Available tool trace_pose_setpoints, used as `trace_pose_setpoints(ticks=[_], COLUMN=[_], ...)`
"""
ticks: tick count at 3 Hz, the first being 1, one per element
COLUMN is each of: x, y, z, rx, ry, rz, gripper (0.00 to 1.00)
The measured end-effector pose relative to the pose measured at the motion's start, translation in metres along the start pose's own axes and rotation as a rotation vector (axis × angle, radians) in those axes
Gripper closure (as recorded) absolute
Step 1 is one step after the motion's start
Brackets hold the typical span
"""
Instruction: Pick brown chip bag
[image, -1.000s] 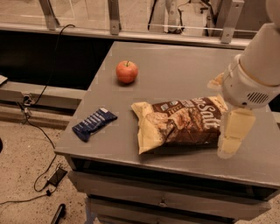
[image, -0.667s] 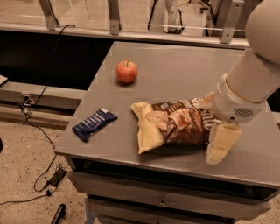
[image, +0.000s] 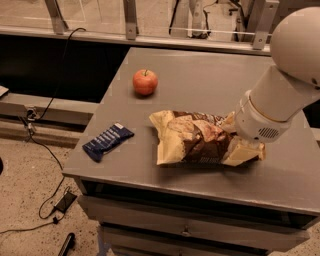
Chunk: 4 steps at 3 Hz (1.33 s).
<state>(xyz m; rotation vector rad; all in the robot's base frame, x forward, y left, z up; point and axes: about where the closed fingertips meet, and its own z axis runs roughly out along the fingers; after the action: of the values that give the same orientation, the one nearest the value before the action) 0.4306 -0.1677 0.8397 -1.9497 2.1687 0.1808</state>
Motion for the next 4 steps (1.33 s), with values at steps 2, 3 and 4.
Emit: trace_pose_setpoints(ticks=[2, 3, 4], x=[-0.0008, -0.0010, -0.0010], y=[-0.0002, -0.0002, -0.0003], z=[-0.0031, -0.0038, -0.0041], rx=[0.000, 0.000, 0.000], ry=[0.000, 0.000, 0.000], rz=[0.000, 0.000, 0.000], gripper=[1.00, 1.00, 1.00])
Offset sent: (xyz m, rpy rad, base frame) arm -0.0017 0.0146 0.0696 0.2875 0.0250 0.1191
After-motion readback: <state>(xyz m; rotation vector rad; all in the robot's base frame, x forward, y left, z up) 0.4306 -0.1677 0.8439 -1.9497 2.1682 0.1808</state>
